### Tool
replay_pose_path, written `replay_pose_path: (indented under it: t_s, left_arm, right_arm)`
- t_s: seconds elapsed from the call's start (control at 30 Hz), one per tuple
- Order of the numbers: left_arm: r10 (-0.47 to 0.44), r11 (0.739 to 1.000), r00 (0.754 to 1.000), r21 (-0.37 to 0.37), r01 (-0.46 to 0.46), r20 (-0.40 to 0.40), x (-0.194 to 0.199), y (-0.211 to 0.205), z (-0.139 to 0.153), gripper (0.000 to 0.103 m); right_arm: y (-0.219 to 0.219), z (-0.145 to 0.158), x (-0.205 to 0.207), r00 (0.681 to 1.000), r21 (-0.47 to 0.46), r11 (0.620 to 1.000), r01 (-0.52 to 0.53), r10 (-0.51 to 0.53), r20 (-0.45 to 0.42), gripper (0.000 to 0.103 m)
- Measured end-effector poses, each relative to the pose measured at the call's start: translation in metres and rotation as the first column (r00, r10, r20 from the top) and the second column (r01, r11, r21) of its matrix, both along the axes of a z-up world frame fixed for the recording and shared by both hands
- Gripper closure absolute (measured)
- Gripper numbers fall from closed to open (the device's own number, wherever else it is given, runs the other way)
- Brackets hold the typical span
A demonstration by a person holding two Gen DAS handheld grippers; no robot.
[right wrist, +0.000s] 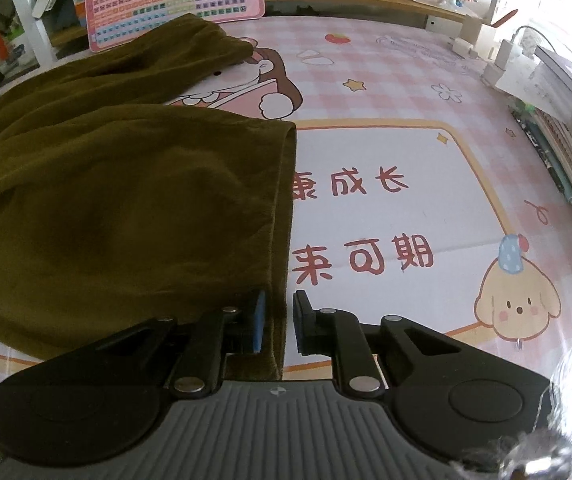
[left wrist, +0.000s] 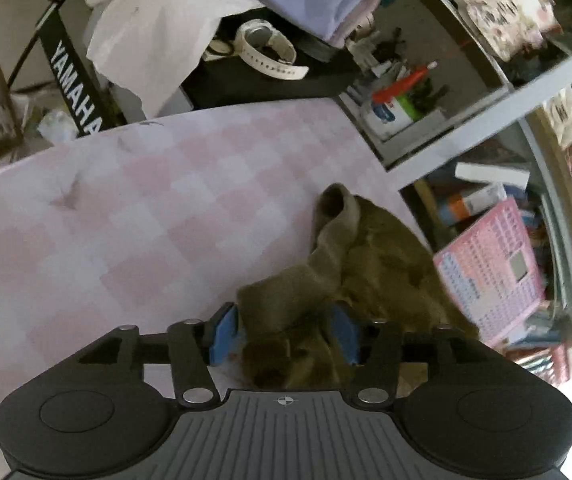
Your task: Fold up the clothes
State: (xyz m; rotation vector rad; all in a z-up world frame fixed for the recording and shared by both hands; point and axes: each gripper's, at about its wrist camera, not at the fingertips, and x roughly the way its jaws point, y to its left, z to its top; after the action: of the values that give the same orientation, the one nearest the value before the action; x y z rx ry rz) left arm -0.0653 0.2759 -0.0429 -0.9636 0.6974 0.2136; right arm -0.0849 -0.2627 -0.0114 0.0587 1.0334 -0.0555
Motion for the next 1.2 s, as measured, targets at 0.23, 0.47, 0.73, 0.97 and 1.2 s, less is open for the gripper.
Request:
replay_pose_path:
  t_s: [0.23, 0.47, 0.73, 0.97, 1.2]
  left_arm:
    - [-0.062, 0.984, 0.998, 0.172, 0.056, 0.033, -0.004, -0.028, 0.021, 0.093]
    - [-0.111, 0.983, 0.993, 0.143, 0.115, -0.035, -0.007, -0.030, 0.010, 0.086]
    - [-0.065, 0.997, 0.997, 0.049, 0.067, -0.042, -0.006, -0.021, -0.006, 0.078]
    - [-0.067, 0.997, 0.996, 0.039, 0.070, -0.061, 0.001, -0.033, -0.010, 0.078]
    - [-0.156, 0.988, 0.986, -0.032, 0.154, -0.057, 0.002, -0.053, -0.019, 0.078]
  right_arm:
    - [0.002, -0.002, 0.003, 0.999, -0.077, 0.996, -0.044, 0.045, 0.013, 0.093]
    - [-0.046, -0.002, 0.015, 0.990, -0.102, 0.985, 0.142, -0.140, 0.033, 0.101]
    - [-0.007, 0.005, 0.003, 0.998, 0.123, 0.991, 0.056, -0.053, -0.025, 0.052]
    - [0.022, 0.000, 0.004, 0.999, -0.082, 0.996, -0.047, 0.048, -0.001, 0.090]
    - [0.010, 0.055, 0.004, 0.978, -0.250, 0.968, 0.024, 0.029, 0.207, 0.098]
